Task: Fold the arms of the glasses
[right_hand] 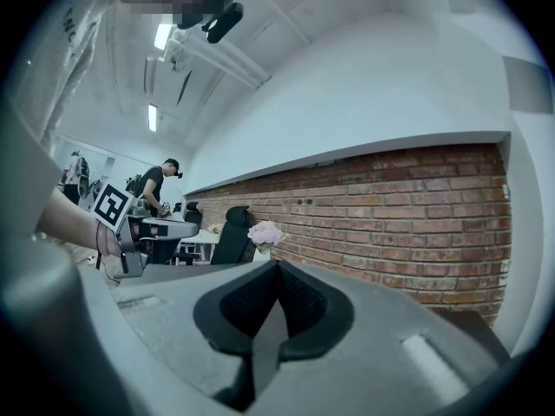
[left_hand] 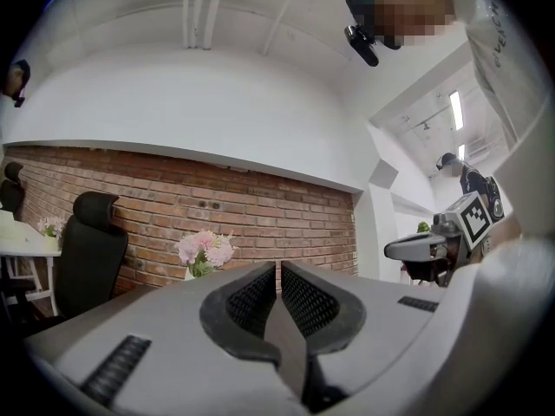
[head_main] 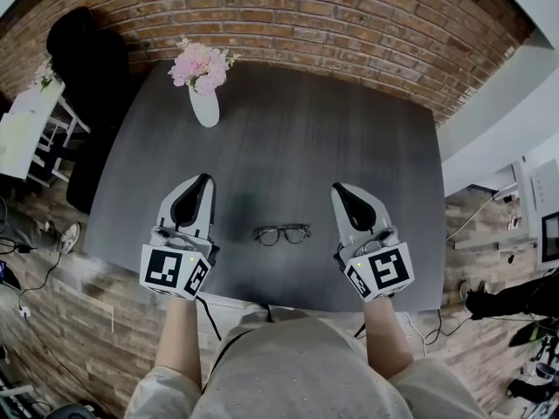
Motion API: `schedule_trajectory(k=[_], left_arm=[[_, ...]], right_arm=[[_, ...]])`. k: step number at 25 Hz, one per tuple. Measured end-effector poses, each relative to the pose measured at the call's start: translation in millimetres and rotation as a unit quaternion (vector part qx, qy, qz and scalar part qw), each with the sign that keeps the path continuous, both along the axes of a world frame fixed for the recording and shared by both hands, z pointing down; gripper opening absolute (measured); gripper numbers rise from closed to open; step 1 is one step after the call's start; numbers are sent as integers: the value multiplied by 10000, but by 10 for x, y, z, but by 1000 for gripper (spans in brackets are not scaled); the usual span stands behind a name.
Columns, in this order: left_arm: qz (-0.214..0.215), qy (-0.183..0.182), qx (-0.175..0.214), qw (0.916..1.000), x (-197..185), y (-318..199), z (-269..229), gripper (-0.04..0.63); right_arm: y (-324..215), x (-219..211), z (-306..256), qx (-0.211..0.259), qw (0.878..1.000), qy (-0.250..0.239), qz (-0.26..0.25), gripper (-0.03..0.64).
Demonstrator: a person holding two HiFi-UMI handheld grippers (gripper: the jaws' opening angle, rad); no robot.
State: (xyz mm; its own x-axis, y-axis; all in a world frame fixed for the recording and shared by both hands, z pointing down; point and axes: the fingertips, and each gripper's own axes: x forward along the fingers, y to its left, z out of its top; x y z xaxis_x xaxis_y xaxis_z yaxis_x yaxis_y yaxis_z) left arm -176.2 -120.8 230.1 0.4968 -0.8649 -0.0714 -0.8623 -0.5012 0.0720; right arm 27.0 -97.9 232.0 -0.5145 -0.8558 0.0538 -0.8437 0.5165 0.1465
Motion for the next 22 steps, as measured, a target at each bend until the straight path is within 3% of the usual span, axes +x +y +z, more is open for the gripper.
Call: schedule_trajectory(k=[22], left_arm=[[-21,-5,-156,9999,-30,156,130,17]], right_arm=[[145,52,109,-127,9999,-34,53,-2]])
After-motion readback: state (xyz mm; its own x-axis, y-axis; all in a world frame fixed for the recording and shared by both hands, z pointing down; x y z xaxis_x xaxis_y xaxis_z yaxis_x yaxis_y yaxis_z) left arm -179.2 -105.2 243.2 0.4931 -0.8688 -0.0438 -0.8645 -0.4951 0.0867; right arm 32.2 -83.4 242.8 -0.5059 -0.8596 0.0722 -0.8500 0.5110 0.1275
